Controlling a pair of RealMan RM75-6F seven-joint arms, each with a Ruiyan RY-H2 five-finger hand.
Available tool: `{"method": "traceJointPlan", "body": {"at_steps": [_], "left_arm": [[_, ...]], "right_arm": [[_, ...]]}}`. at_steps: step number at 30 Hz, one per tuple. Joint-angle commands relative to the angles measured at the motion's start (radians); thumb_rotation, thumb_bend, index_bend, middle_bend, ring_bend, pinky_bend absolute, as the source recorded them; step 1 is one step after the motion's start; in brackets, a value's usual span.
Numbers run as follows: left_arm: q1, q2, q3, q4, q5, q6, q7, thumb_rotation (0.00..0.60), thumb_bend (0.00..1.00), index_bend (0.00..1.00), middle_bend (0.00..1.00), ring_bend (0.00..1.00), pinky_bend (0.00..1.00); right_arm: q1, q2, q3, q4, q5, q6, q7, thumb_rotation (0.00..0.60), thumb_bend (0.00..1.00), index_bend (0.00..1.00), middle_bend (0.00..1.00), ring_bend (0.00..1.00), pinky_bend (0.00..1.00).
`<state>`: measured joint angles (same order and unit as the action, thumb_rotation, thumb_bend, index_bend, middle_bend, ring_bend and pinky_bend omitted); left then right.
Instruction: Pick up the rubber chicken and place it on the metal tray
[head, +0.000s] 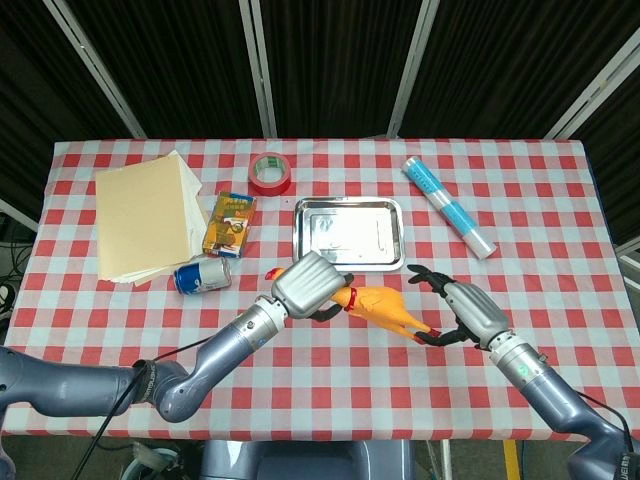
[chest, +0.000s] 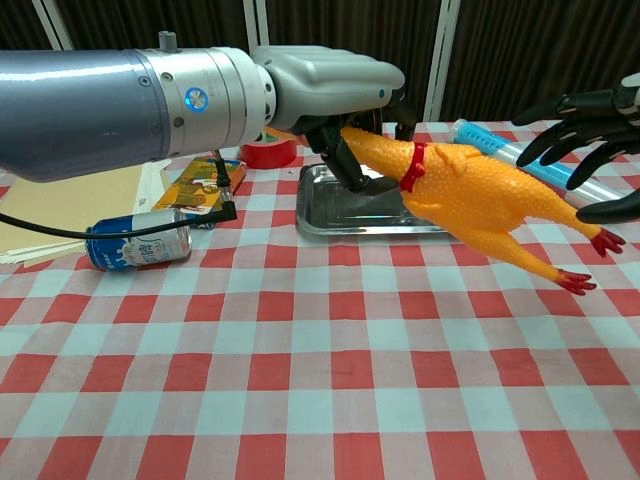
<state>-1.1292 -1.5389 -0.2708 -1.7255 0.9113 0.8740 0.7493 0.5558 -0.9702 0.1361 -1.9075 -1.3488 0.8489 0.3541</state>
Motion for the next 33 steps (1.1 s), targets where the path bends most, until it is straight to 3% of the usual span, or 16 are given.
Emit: {"method": "traceJointPlan", "body": {"at_steps": [1, 19, 25, 30, 33], "left_arm": [[-0.022, -0.033, 0.002, 0.001, -0.039, 0.045, 0.032, 0.6, 0.7, 0.66, 0.74, 0.64, 0.7], [-0.079, -0.144, -0.005, 0.019, -0.115, 0.145, 0.062, 0.6, 0.69, 0.66, 0.74, 0.64, 0.7], [-0.087, -0.16, -0.003, 0.027, -0.121, 0.153, 0.056, 0.6, 0.69, 0.66, 0.73, 0.64, 0.7], [-0.089, -0.173, -0.004, 0.03, -0.113, 0.158, 0.036, 0.6, 0.69, 0.66, 0.73, 0.64, 0.7], [-0.089, -0.169, -0.002, 0.025, -0.113, 0.157, 0.03, 0.6, 0.68, 0.66, 0.73, 0.64, 0.7]], "right_arm": [[0.004, -0.006, -0.002, -0.005, 0.013, -0.003, -0.014, 0.6, 0.27, 0.01, 0.17, 0.14, 0.25], [0.043, -0.071, 0.019, 0.012, 0.127, -0.017, -0.114, 0.6, 0.27, 0.03, 0.17, 0.14, 0.25], [0.052, -0.089, 0.022, 0.03, 0.165, -0.021, -0.14, 0.6, 0.27, 0.2, 0.21, 0.24, 0.28], [0.059, -0.1, 0.025, 0.039, 0.199, -0.021, -0.164, 0.6, 0.28, 0.4, 0.35, 0.38, 0.4], [0.06, -0.108, 0.029, 0.044, 0.215, -0.014, -0.173, 0.6, 0.31, 0.59, 0.48, 0.52, 0.52]]}}
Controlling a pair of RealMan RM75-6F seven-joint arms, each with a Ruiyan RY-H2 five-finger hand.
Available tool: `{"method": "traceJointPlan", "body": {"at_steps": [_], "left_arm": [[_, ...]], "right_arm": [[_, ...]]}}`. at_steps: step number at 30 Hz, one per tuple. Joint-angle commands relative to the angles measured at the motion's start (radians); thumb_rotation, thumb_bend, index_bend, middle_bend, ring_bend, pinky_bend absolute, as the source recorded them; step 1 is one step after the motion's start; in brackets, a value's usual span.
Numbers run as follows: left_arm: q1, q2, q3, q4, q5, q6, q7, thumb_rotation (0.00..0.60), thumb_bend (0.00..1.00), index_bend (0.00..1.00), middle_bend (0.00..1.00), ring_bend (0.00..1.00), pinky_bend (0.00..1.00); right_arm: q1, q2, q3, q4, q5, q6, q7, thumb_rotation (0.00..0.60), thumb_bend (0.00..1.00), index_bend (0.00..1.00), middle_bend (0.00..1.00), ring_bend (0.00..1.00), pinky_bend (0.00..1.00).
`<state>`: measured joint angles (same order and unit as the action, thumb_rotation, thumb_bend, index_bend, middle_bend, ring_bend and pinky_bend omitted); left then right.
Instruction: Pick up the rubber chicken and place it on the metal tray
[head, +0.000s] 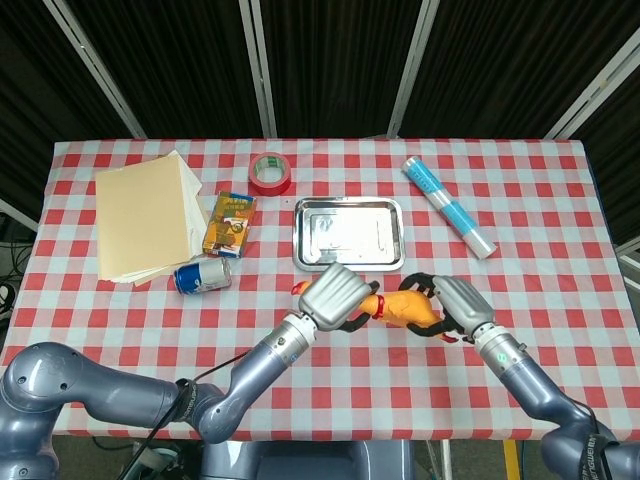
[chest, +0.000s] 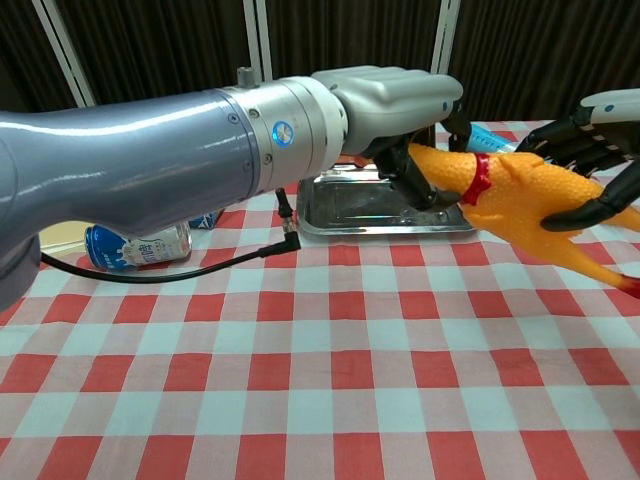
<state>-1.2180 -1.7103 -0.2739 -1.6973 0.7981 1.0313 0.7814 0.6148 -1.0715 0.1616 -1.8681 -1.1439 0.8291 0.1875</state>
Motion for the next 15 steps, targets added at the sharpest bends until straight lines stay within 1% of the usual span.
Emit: {"method": "traceJointPlan", "body": {"at_steps": [1, 5, 9, 11, 15], "left_arm": [[0.0, 0.003, 0.002, -0.004, 0.0, 0.0, -0.003, 0.6, 0.68, 0.66, 0.73, 0.64, 0.7], [0.0, 0.01, 0.003, -0.011, -0.004, -0.003, -0.011, 0.6, 0.68, 0.66, 0.73, 0.64, 0.7], [-0.001, 0.011, 0.005, -0.015, -0.005, -0.006, -0.02, 0.6, 0.68, 0.66, 0.73, 0.64, 0.7], [-0.001, 0.012, 0.004, -0.017, -0.005, -0.006, -0.024, 0.6, 0.68, 0.66, 0.73, 0.64, 0.7], [0.0, 0.016, 0.004, -0.025, -0.001, -0.004, -0.033, 0.6, 0.68, 0.66, 0.73, 0.63, 0.7]], "right_arm": [[0.001, -0.009, 0.004, 0.006, 0.012, 0.008, -0.008, 0.6, 0.31, 0.63, 0.51, 0.55, 0.55], [0.0, -0.018, 0.004, 0.01, 0.02, 0.015, -0.017, 0.6, 0.34, 0.82, 0.66, 0.71, 0.7], [-0.002, -0.026, 0.009, 0.013, 0.024, 0.03, -0.03, 0.6, 0.38, 0.98, 0.79, 0.85, 0.83], [-0.002, -0.028, 0.011, 0.014, 0.027, 0.036, -0.034, 0.6, 0.4, 1.0, 0.83, 0.9, 0.87], [-0.005, -0.04, 0.017, 0.018, 0.035, 0.053, -0.041, 0.6, 0.42, 1.0, 0.88, 0.95, 0.9]]}}
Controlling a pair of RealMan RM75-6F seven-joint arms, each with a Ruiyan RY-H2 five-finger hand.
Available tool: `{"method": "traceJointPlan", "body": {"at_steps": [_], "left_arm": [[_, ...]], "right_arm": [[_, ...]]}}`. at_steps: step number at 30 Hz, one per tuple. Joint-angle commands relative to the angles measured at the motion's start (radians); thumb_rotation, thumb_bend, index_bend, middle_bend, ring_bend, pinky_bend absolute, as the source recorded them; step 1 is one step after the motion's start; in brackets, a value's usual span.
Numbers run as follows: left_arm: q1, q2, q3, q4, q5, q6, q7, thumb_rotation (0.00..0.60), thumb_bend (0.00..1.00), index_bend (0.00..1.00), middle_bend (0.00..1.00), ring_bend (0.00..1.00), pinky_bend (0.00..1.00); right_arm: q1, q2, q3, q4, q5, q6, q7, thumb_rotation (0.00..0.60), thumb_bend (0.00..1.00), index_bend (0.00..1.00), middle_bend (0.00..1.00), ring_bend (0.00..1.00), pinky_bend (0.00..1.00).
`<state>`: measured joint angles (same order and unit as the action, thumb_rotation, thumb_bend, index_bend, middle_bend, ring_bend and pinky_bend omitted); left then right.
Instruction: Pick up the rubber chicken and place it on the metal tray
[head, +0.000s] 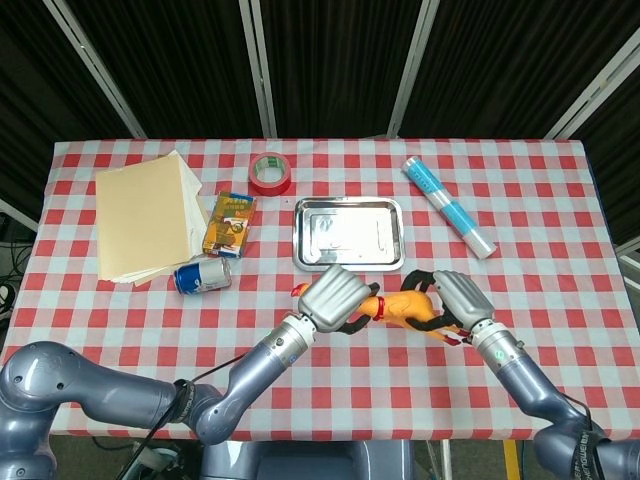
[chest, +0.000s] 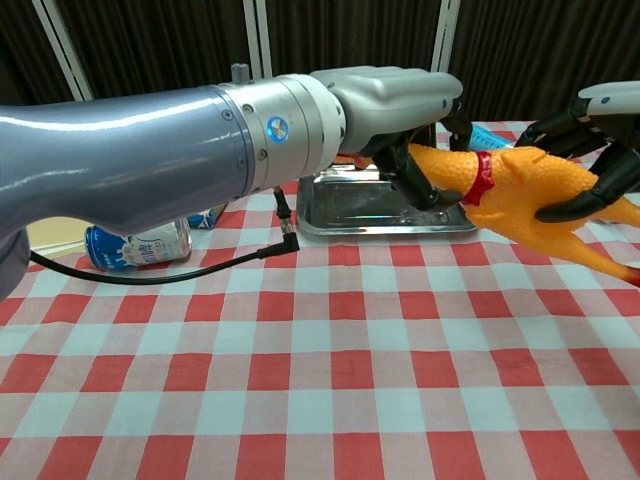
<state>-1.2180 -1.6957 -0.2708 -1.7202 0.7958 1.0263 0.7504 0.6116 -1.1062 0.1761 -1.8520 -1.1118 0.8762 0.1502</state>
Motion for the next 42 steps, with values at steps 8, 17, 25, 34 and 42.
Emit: {"method": "traceJointPlan", "body": {"at_steps": [8, 17, 25, 34, 42], "left_arm": [[-0.003, 0.007, 0.008, 0.007, 0.003, 0.01, 0.005, 0.6, 0.68, 0.66, 0.73, 0.64, 0.7], [-0.004, 0.004, 0.013, 0.028, 0.008, 0.019, 0.004, 0.6, 0.68, 0.66, 0.73, 0.64, 0.7], [-0.004, 0.0, 0.015, 0.039, 0.007, 0.016, -0.004, 0.6, 0.68, 0.66, 0.73, 0.64, 0.7], [-0.001, -0.002, 0.01, 0.043, 0.006, 0.008, -0.026, 0.6, 0.68, 0.66, 0.73, 0.64, 0.7], [-0.003, -0.01, 0.016, 0.048, 0.011, 0.001, -0.03, 0.6, 0.68, 0.66, 0.73, 0.64, 0.7]], "right_arm": [[0.0, 0.017, -0.014, -0.001, -0.023, -0.031, 0.002, 0.6, 0.42, 0.54, 0.6, 0.54, 0.59], [0.01, 0.058, -0.026, 0.004, -0.067, -0.105, 0.055, 0.6, 0.32, 0.13, 0.29, 0.22, 0.32], [0.013, 0.073, -0.028, 0.006, -0.09, -0.131, 0.088, 0.6, 0.24, 0.08, 0.25, 0.19, 0.29], [0.023, 0.063, -0.029, 0.018, -0.088, -0.144, 0.09, 0.6, 0.24, 0.09, 0.25, 0.19, 0.29], [0.031, 0.056, -0.023, 0.018, -0.067, -0.14, 0.076, 0.6, 0.24, 0.23, 0.28, 0.29, 0.35]]}}
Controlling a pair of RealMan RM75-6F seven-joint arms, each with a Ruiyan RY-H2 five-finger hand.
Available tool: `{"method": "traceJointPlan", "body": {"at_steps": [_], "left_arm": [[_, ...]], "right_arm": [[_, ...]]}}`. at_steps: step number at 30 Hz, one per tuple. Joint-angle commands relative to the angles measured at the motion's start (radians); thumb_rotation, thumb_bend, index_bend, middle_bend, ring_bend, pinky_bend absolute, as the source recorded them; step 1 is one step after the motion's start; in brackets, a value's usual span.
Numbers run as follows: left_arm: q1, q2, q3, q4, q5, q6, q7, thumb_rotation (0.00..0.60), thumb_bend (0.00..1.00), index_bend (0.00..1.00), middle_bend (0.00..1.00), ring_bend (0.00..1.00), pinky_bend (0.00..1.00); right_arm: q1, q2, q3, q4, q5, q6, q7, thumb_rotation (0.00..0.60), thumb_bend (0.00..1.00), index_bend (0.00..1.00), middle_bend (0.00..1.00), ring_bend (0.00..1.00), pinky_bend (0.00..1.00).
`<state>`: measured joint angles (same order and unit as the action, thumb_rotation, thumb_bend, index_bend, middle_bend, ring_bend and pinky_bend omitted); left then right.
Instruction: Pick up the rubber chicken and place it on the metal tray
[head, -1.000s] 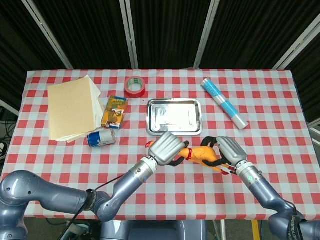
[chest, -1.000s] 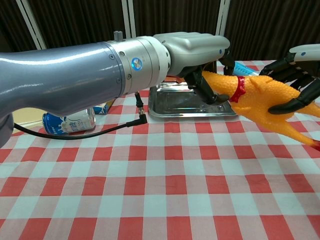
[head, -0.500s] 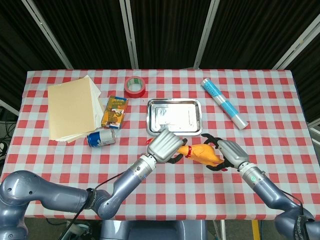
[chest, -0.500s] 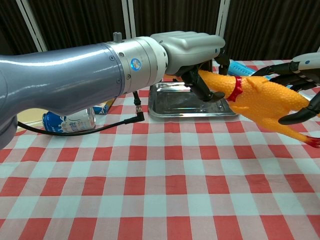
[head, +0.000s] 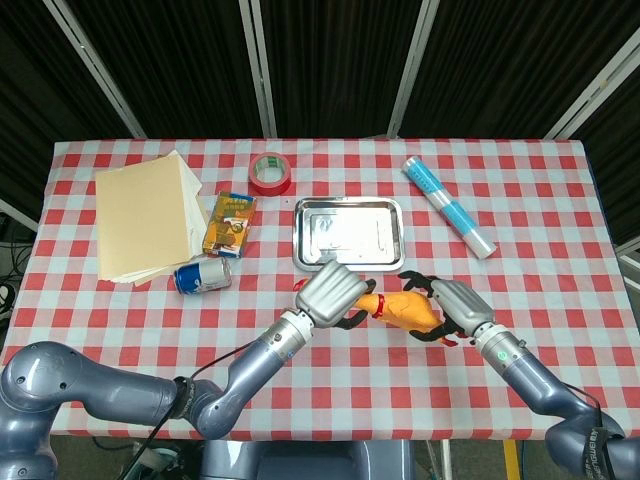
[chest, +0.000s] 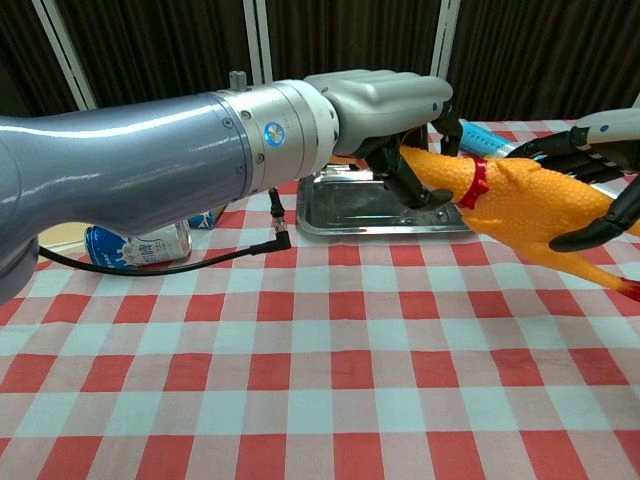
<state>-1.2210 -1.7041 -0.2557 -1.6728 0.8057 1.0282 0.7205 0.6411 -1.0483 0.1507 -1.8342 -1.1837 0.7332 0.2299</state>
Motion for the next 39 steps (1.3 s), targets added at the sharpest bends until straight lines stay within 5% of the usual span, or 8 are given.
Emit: {"method": "traceJointPlan", "body": {"at_steps": [1, 8, 11, 23, 27, 32, 35, 39], "left_arm": [[-0.001, -0.003, 0.002, 0.0, 0.001, 0.0, 0.0, 0.6, 0.68, 0.66, 0.73, 0.64, 0.7], [-0.001, -0.008, 0.004, -0.004, 0.002, -0.006, -0.006, 0.6, 0.68, 0.66, 0.73, 0.64, 0.7], [0.0, -0.006, 0.005, -0.01, 0.002, -0.01, -0.01, 0.6, 0.68, 0.66, 0.73, 0.64, 0.7], [0.0, 0.004, 0.003, -0.017, 0.001, -0.011, -0.016, 0.6, 0.68, 0.66, 0.73, 0.64, 0.7], [0.0, -0.004, 0.006, 0.001, 0.015, 0.005, -0.008, 0.6, 0.67, 0.66, 0.73, 0.64, 0.7], [0.002, -0.012, 0.004, 0.021, 0.016, 0.012, -0.008, 0.6, 0.68, 0.66, 0.73, 0.64, 0.7], [0.003, -0.017, 0.005, 0.037, 0.019, 0.016, -0.005, 0.6, 0.67, 0.66, 0.73, 0.64, 0.7], [0.005, -0.02, 0.003, 0.046, 0.022, 0.016, -0.009, 0.6, 0.68, 0.66, 0.73, 0.64, 0.7]], "right_arm": [[0.002, -0.003, 0.003, 0.0, 0.01, 0.004, -0.006, 0.6, 0.24, 0.26, 0.3, 0.32, 0.37], [0.006, -0.009, 0.01, 0.0, 0.035, 0.014, -0.016, 0.6, 0.35, 0.8, 0.69, 0.76, 0.82], [0.005, -0.017, 0.014, 0.006, 0.044, 0.024, -0.02, 0.6, 0.41, 0.95, 0.8, 0.88, 0.93], [0.003, -0.032, 0.01, 0.024, 0.059, 0.045, -0.054, 0.6, 0.51, 1.0, 1.0, 1.0, 1.0], [0.003, -0.001, 0.0, 0.012, 0.034, 0.016, -0.04, 0.6, 0.51, 0.81, 0.82, 0.81, 0.85], [0.005, 0.029, -0.005, 0.011, -0.009, -0.027, 0.009, 0.6, 0.42, 0.28, 0.45, 0.41, 0.48], [0.005, 0.05, -0.007, 0.009, -0.044, -0.052, 0.051, 0.6, 0.34, 0.13, 0.32, 0.27, 0.38], [0.001, 0.059, -0.007, 0.018, -0.083, -0.061, 0.101, 0.6, 0.31, 0.07, 0.27, 0.23, 0.34]]}}
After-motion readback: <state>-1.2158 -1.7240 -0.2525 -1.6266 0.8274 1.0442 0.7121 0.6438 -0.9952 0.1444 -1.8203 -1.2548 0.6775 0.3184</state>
